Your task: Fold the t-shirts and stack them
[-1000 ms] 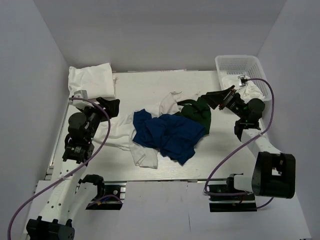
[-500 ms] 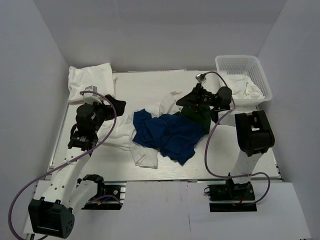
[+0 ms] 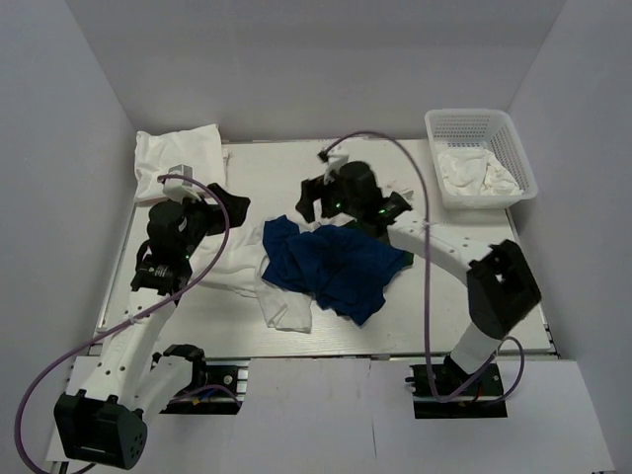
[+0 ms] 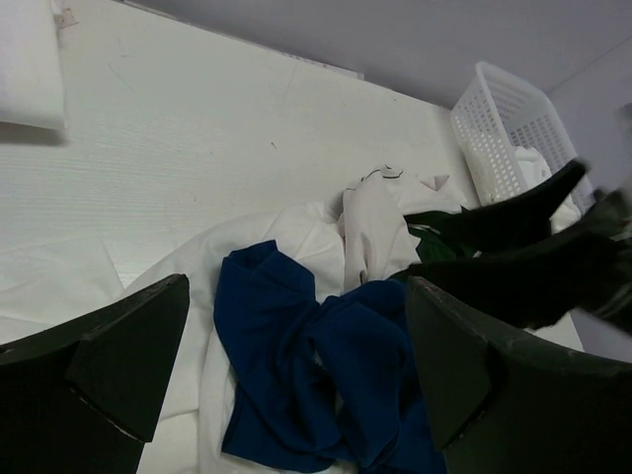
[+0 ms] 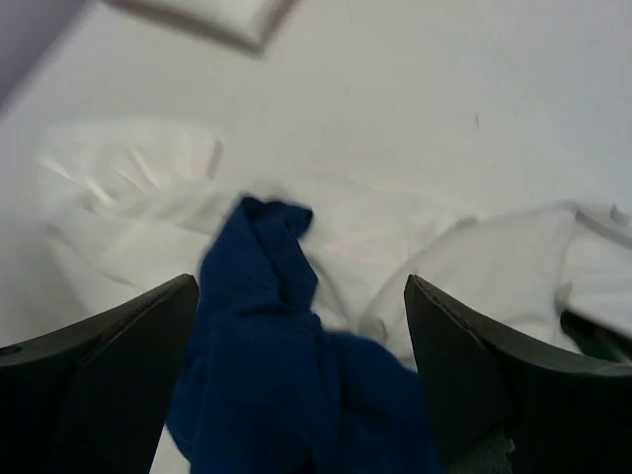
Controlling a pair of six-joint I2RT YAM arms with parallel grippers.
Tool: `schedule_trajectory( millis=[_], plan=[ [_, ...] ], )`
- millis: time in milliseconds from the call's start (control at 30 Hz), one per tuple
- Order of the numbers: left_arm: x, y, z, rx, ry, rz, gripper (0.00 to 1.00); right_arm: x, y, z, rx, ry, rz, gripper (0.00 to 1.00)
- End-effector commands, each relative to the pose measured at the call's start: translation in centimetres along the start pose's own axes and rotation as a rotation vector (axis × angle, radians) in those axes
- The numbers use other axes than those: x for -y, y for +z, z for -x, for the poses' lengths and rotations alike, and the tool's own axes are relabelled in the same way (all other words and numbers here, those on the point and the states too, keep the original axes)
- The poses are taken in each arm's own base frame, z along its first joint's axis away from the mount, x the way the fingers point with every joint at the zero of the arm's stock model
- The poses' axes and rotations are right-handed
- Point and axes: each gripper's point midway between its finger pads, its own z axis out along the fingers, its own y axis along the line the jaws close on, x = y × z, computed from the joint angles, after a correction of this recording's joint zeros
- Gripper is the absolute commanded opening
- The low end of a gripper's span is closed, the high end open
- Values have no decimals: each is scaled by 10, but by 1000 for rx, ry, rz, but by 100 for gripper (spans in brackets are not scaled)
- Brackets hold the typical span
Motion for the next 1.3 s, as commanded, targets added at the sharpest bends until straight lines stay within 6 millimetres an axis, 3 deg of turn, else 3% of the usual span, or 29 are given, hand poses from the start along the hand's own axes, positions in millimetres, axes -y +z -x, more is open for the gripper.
schedule_trajectory(
  millis=[0,100,267,400,500,533,600,633,667,733,767,833,867,900,967,1000,1067,1100,1133,1167,1200,1233,1267],
  plan=[
    [0,-8,9,0,-4,32,100,40,1,-72,-242,-139,-342,90],
    [-11,-12,4,-4,-7,84,100,23,5,-106,-314,-181,-339,90],
    [-18,-15,-5,-14,3,99,100,-6,11,-128,-360,-275,-305,90],
    [-30,-16,-8,-16,14,158,100,-5,12,-149,-404,-249,-313,82],
    [-38,-18,-13,-43,21,204,100,-4,11,-142,-395,-227,-333,47],
    [-39,-17,-9,-34,22,215,100,-5,7,-137,-386,-216,-335,29],
    [-41,-18,-6,-31,35,229,100,0,2,-135,-375,-197,-363,3],
    [-47,-20,-9,-39,36,260,100,2,-4,-121,-335,-192,-389,0],
    [-47,-21,-5,-33,37,269,100,7,-9,-119,-320,-183,-430,0],
    [-51,-23,-5,-36,38,296,100,17,-20,-92,-255,-179,-498,0],
    [-51,-23,-5,-36,38,296,100,17,-26,-67,-194,-175,-518,0],
    [-52,-26,-4,-31,39,306,100,42,-45,-27,-95,-167,-649,0],
    [-55,-28,-4,-23,40,317,100,60,-63,13,-2,-148,-733,0],
    [-55,-28,-4,-23,40,317,100,58,-63,26,40,-145,-734,0],
    [-59,-29,-7,-24,41,335,100,77,-78,71,162,-144,-772,0],
    [-62,-29,-5,-17,42,349,100,106,-94,99,212,-140,-845,0],
    [-65,-30,-6,-20,44,364,100,127,-107,126,270,-143,-914,0],
    [-66,-31,-6,-16,44,372,100,153,-134,164,360,-107,-989,0],
    [-66,-31,-6,-16,44,372,100,164,-142,175,377,-122,-1017,0],
    [-68,-29,-8,-25,45,377,100,169,-152,199,466,-110,-1034,0],
    [-70,-27,-11,-38,45,383,100,189,-185,230,529,-131,-1118,0],
    [-70,-27,-11,-38,45,383,100,198,-192,240,551,-135,-1152,0],
    [-72,-24,-15,-53,45,391,100,197,-210,269,646,-129,-1169,0]
  ],
)
